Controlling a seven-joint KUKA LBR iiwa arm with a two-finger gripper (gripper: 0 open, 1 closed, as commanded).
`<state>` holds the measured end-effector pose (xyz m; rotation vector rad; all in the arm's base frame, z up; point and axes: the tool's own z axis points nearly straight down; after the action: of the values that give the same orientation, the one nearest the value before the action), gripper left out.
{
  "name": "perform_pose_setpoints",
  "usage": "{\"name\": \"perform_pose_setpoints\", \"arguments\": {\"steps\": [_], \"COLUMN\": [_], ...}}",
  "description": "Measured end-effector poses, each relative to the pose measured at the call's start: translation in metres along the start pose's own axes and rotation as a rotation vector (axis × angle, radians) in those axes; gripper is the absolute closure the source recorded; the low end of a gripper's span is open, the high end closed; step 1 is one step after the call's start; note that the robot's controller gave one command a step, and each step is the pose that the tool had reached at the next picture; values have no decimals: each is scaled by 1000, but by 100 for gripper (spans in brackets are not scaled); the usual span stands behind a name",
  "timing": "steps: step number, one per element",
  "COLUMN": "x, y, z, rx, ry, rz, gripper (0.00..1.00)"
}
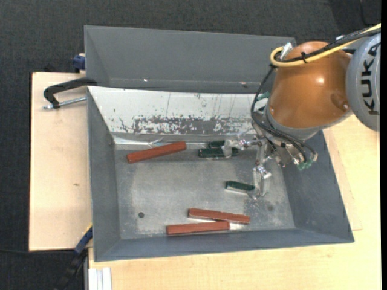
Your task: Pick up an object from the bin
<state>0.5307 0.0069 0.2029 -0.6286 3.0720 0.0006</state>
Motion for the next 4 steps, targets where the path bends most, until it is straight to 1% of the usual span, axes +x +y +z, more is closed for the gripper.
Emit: {"name": "perform_pose_setpoints", "arguments": {"steps": [1, 2, 3, 4], "x": [0, 6, 21, 21], "y": [0, -18, -29, -29], "z": [0, 45, 132, 132], "rx": [0, 2, -1, -1], "ry": [1, -4, 4, 4], "rz": [0, 42, 123, 123], "gripper": [0, 0, 100, 100]}}
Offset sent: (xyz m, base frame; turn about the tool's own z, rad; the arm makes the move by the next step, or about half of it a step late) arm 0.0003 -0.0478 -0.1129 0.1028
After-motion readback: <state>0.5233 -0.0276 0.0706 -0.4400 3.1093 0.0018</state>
